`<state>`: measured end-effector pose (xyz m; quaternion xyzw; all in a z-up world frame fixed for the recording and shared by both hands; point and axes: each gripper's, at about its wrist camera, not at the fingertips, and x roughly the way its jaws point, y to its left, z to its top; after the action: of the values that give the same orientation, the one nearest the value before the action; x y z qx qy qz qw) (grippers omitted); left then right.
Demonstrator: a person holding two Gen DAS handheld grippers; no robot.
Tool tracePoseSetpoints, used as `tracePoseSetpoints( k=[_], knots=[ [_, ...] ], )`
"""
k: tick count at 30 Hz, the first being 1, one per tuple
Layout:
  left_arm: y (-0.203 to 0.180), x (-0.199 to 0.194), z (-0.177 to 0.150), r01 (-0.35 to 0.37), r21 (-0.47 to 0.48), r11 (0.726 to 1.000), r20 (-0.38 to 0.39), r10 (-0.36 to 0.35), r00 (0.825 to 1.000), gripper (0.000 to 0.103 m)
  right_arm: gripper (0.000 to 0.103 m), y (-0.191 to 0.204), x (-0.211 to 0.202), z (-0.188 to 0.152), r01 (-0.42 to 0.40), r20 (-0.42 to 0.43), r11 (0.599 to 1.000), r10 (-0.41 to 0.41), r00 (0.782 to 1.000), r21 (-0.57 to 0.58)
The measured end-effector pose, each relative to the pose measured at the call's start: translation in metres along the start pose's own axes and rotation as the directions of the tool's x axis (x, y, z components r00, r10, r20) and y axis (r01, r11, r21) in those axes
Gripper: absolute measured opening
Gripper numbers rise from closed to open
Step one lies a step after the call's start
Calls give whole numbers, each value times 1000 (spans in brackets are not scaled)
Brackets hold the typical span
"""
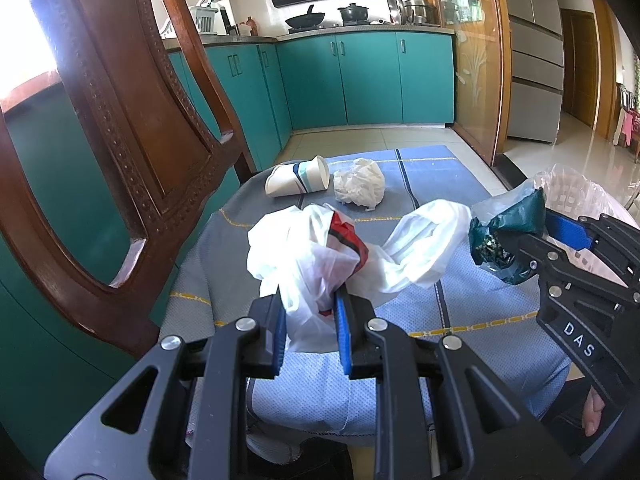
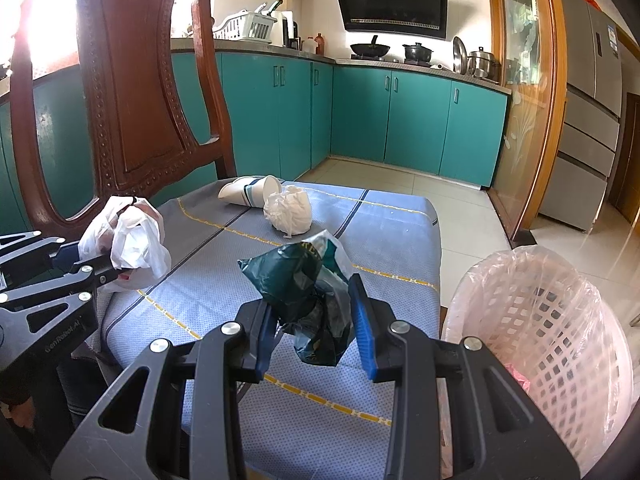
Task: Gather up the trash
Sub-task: 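Swing both grippers over the wastebasket and release the white and green bags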
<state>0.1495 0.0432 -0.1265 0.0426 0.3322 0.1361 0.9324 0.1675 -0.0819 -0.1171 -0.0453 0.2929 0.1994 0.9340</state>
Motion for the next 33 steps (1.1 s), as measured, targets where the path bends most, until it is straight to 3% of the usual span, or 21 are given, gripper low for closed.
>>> tracePoseSetpoints(
  k=[6, 9, 12, 15, 19, 23, 27, 29, 33],
  knots=[
    [-1, -4, 2, 1, 0, 1000, 17, -1, 1000, 22, 35, -4, -5, 3, 2, 19, 1000, -2, 1000, 16],
    [-4, -13, 6, 16, 7, 1000, 42, -16, 999, 21, 35, -15, -19, 8, 30, 83, 999, -33, 996, 33],
    [-14, -23, 14, 45, 21, 999, 73, -46, 996, 21, 35, -44, -41, 13, 75, 163, 993, -89, 983, 90],
    [-32, -28, 24, 106, 44, 993, 95, -110, 989, 21, 35, -77, -54, 11, 119, 172, 981, -145, 974, 153],
    [-64, -28, 34, 218, 76, 973, 89, -225, 970, 21, 35, -126, -60, -3, 202, 100, 947, -233, 967, 251],
    [-103, -23, 40, 318, 119, 941, 63, -326, 943, 21, 35, -164, -50, -22, 247, -67, 917, -238, 969, 314],
    [-141, -20, 43, 386, 171, 907, 42, -398, 916, 21, 37, -183, -30, -43, 333, -249, 895, -265, 932, 296],
    [-155, -16, 44, 405, 185, 895, 33, -418, 908, 21, 44, -191, -34, -48, 343, -253, 879, -268, 930, 331],
    [-177, -3, 46, 465, 200, 863, -15, -472, 882, 22, 70, -211, -66, -48, 312, -135, 826, -282, 950, 470]
  ],
)
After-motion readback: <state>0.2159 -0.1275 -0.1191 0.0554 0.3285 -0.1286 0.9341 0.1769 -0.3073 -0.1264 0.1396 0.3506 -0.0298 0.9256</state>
